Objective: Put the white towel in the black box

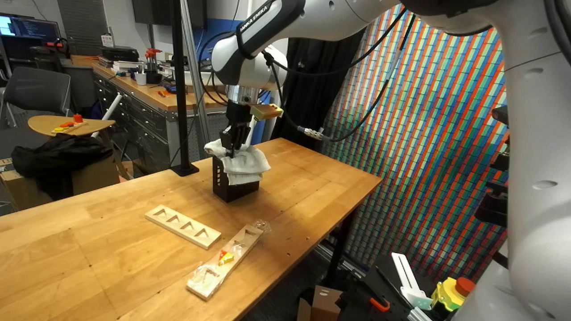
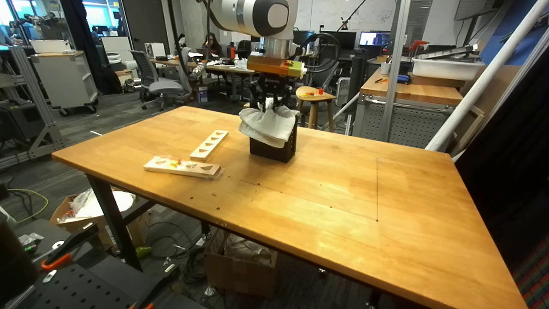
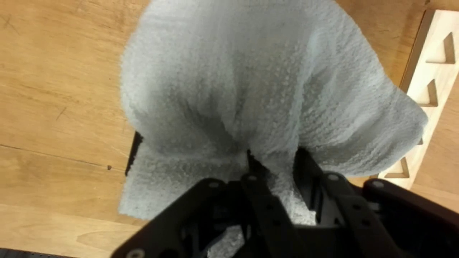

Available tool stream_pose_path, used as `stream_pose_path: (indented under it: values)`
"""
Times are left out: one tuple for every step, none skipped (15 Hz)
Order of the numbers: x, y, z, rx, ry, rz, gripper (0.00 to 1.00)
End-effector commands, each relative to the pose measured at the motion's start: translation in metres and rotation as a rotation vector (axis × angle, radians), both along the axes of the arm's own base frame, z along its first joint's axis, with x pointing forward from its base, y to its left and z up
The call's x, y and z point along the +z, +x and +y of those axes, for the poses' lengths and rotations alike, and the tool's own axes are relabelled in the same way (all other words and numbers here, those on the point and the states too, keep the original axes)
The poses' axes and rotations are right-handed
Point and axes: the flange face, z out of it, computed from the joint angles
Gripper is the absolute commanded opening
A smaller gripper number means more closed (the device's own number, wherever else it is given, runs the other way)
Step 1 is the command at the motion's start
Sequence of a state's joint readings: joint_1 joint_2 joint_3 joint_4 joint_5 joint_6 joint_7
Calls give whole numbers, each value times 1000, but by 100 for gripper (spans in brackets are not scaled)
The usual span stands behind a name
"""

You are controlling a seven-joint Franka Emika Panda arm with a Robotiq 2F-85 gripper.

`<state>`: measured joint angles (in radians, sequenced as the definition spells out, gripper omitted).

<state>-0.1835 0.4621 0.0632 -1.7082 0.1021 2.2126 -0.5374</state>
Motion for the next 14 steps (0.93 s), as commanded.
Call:
stream_pose_path:
  values:
    - [14,-8,0,10,-17,-19,64]
    - [16,-9,0,9,-19,-20,71]
    - [19,-9,-1,9,-24,-23,77]
    - [22,-10,-2,9,-30,-26,86]
    - [27,-10,-3,11,-40,-30,93]
    - [32,-10,-4,13,-51,-34,99]
    - [40,-10,-5,16,-65,-41,100]
    - [49,-11,-7,19,-82,-48,100]
    - [57,-11,-8,24,-97,-56,100]
    - [66,-10,-7,29,-112,-63,75]
    - [73,-10,-6,36,-121,-70,75]
    - [79,-10,-3,42,-129,-76,70]
    - [84,-9,2,47,-132,-81,62]
    - [87,-9,7,51,-133,-84,53]
